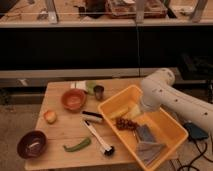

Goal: Place sponge in metal cup

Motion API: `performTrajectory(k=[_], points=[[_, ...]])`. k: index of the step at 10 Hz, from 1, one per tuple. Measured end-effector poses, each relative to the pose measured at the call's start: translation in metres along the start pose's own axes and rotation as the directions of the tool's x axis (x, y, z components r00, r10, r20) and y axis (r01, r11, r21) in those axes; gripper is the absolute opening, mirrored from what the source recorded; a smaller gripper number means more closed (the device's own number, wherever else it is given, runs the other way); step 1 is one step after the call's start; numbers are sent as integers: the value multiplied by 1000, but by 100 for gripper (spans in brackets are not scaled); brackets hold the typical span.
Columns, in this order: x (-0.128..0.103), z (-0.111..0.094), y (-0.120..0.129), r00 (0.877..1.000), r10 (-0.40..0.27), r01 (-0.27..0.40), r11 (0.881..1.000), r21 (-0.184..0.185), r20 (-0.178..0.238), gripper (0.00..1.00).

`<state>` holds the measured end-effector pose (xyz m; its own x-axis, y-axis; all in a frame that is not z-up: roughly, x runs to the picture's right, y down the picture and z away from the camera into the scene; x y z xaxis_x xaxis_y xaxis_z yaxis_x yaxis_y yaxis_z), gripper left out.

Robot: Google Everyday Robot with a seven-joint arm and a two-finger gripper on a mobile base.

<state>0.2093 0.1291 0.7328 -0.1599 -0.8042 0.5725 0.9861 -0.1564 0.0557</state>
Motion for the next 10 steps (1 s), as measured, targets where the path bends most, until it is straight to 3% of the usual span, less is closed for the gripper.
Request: performTrajectory(k=[10], points=[[-16,63,14,994,57,-57,998,-4,88,80]])
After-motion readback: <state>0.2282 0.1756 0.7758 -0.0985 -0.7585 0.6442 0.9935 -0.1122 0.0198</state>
